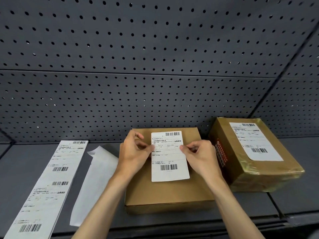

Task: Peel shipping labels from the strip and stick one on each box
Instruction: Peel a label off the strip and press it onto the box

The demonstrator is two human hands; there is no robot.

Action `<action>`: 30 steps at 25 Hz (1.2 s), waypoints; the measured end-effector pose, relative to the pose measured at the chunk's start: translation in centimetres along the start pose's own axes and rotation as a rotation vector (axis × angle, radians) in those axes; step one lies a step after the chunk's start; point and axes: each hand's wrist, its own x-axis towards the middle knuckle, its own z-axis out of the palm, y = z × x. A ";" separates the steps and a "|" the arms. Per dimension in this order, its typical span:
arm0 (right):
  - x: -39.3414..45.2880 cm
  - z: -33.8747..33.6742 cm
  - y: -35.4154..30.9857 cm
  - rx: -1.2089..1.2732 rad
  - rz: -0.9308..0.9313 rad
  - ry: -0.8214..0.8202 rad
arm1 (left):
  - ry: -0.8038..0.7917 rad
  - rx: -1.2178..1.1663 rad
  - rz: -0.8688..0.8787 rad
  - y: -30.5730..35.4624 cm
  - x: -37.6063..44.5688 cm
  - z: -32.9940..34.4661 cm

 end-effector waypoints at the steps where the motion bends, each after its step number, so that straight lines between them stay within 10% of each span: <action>1: 0.2 0.0 0.2 -0.016 0.015 -0.007 | -0.001 0.013 0.009 0.0 0.1 0.2; 23: 0.1 0.9 -0.2 -0.287 0.022 0.072 | -0.022 0.429 0.149 0.7 0.5 1.0; 27: 0.5 -0.3 0.6 -0.444 -0.278 0.162 | -0.016 0.520 0.429 0.1 0.2 0.4; 30: 1.5 -0.5 1.9 -0.619 -0.631 -0.084 | -0.175 0.731 0.746 -0.5 0.4 0.1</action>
